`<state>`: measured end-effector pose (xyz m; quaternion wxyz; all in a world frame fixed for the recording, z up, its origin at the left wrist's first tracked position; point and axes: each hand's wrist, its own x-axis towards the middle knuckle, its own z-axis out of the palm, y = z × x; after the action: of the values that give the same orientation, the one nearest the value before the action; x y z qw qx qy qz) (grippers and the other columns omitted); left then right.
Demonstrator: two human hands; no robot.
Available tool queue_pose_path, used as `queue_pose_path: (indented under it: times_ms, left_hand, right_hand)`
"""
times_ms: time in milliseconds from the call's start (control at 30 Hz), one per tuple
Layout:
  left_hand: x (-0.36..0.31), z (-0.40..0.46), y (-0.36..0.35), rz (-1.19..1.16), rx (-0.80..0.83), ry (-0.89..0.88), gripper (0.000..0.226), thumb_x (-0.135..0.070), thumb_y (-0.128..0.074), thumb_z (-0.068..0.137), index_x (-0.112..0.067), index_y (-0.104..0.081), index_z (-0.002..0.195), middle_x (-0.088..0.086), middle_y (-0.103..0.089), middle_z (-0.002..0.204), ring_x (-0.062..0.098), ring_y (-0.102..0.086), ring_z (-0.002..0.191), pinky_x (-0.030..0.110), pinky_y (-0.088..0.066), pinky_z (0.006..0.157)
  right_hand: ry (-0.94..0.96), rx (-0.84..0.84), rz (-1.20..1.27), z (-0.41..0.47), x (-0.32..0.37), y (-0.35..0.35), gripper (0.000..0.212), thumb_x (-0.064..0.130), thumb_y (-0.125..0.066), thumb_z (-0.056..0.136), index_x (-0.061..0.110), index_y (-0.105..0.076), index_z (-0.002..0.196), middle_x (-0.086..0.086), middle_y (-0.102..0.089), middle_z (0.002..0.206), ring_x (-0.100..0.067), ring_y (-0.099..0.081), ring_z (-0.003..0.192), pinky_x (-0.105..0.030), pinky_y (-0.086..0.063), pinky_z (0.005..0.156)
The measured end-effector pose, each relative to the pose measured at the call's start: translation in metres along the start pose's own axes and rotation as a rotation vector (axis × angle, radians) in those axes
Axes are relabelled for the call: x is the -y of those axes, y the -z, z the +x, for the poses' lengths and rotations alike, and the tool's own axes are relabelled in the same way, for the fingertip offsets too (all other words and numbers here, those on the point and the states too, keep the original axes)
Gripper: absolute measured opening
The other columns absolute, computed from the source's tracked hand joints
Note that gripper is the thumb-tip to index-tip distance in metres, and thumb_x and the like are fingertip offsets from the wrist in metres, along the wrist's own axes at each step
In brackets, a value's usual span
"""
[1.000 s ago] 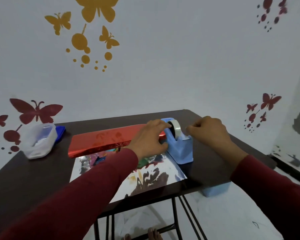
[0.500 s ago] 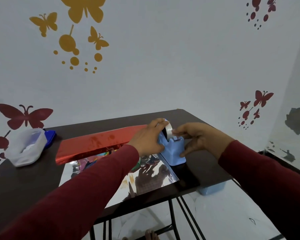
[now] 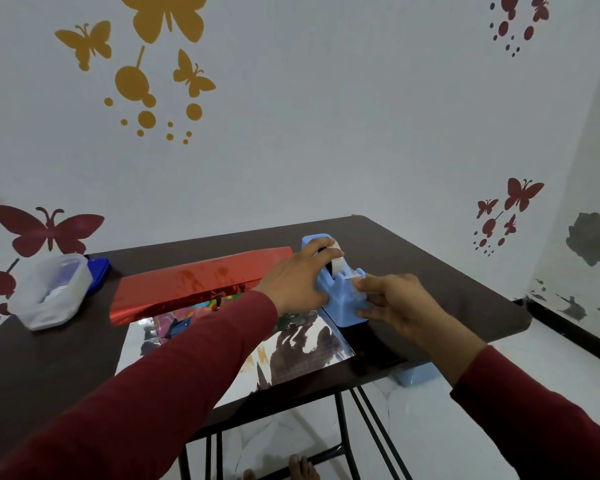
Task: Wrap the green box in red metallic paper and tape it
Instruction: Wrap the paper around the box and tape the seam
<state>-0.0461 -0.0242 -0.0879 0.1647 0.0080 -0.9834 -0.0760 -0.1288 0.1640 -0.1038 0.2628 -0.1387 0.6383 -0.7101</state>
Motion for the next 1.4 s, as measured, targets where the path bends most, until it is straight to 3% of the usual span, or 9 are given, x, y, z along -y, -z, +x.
queue_pose_path:
  times_ms: [200,367,500,633,900,1033,1133,1267,1400]
  left_hand:
    - [-0.005,-0.004,0.003,0.035,0.036,0.024,0.081,-0.020,-0.071,0.078,-0.029,-0.039,0.152,-0.011,-0.021,0.164,0.020,-0.057,0.087,0.021,-0.037,0.058]
    - [-0.011,-0.013,0.005,0.080,-0.022,0.022,0.079,-0.027,-0.066,0.077,-0.033,-0.041,0.152,-0.013,-0.026,0.164,0.024,-0.055,0.120,0.044,-0.053,0.089]
    - [-0.022,-0.024,0.019,-0.051,-0.174,0.030,0.051,-0.025,-0.060,0.086,-0.031,-0.062,0.136,-0.011,-0.062,0.134,0.017,-0.052,0.119,0.040,-0.048,0.098]
    - [-0.040,-0.034,0.044,-0.345,-0.158,0.027,0.029,-0.028,-0.069,0.096,-0.028,-0.072,0.125,-0.017,-0.073,0.115,-0.002,-0.059,0.102,0.020,-0.049,0.088]
    - [-0.048,-0.054,0.078,-0.555,-0.244,0.056,0.019,-0.019,-0.085,0.085,-0.025,-0.081,0.103,-0.011,-0.078,0.085,-0.001,-0.072,0.082,0.017,-0.055,0.077]
    - [-0.035,-0.074,0.091,-0.497,-0.327,0.055,0.019,-0.016,-0.088,0.081,-0.028,-0.081,0.094,-0.008,-0.079,0.081,0.002,-0.074,0.081,0.019,-0.057,0.076]
    - [-0.021,-0.091,0.102,-0.430,-0.408,0.113,0.019,-0.012,-0.087,0.080,-0.020,-0.083,0.097,-0.009,-0.079,0.082,0.003,-0.073,0.080,0.009,-0.050,0.073]
    - [-0.002,-0.116,0.125,-0.412,-0.440,0.181,0.020,-0.011,-0.088,0.079,-0.020,-0.083,0.096,-0.009,-0.079,0.080,0.002,-0.074,0.079,0.012,-0.055,0.078]
    - [0.015,-0.135,0.139,-0.348,-0.427,0.212,0.019,-0.015,-0.089,0.079,-0.022,-0.082,0.095,-0.011,-0.078,0.080,-0.003,-0.072,0.079,0.006,-0.049,0.074]
  right_hand:
    - [0.102,0.030,-0.239,0.003,0.005,0.005,0.008,0.008,-0.078,0.088,0.001,-0.081,0.089,-0.009,-0.080,0.102,-0.029,-0.076,0.098,-0.046,-0.064,0.086]
    - [0.197,0.001,-0.720,-0.003,0.019,0.007,0.024,0.006,-0.072,0.080,0.016,-0.076,0.059,-0.010,-0.069,0.076,-0.015,-0.054,0.063,-0.027,-0.048,0.065]
    - [0.314,0.027,-0.636,-0.017,0.014,0.015,0.018,0.016,-0.074,0.090,0.011,-0.081,0.075,0.018,-0.076,0.114,-0.012,-0.071,0.098,-0.031,-0.053,0.091]
    - [0.470,-0.001,-0.410,-0.035,0.017,0.011,0.022,0.004,-0.070,0.091,0.020,-0.085,0.087,0.017,-0.067,0.130,-0.001,-0.061,0.121,-0.028,-0.045,0.106]
    - [0.536,0.089,-0.450,-0.052,0.033,-0.020,0.033,-0.005,-0.065,0.086,0.021,-0.086,0.088,0.015,-0.072,0.127,-0.006,-0.065,0.121,-0.032,-0.048,0.108]
    - [0.272,0.214,-0.186,-0.054,0.039,-0.044,0.015,0.004,-0.073,0.089,0.010,-0.084,0.097,0.000,-0.079,0.114,-0.015,-0.071,0.114,-0.035,-0.055,0.103]
    - [0.107,0.263,-0.004,-0.053,0.040,-0.063,0.025,0.003,-0.068,0.093,-0.005,-0.071,0.117,-0.013,-0.078,0.110,-0.022,-0.076,0.105,-0.031,-0.061,0.087]
    - [0.192,0.294,-0.104,-0.056,0.041,-0.093,0.021,0.005,-0.069,0.094,0.004,-0.076,0.114,-0.018,-0.076,0.112,-0.025,-0.074,0.108,-0.024,-0.061,0.082]
    - [0.336,0.397,-0.341,-0.058,0.035,-0.129,0.018,0.029,-0.078,0.092,0.018,-0.081,0.105,-0.008,-0.080,0.097,-0.021,-0.076,0.097,-0.033,-0.062,0.085]
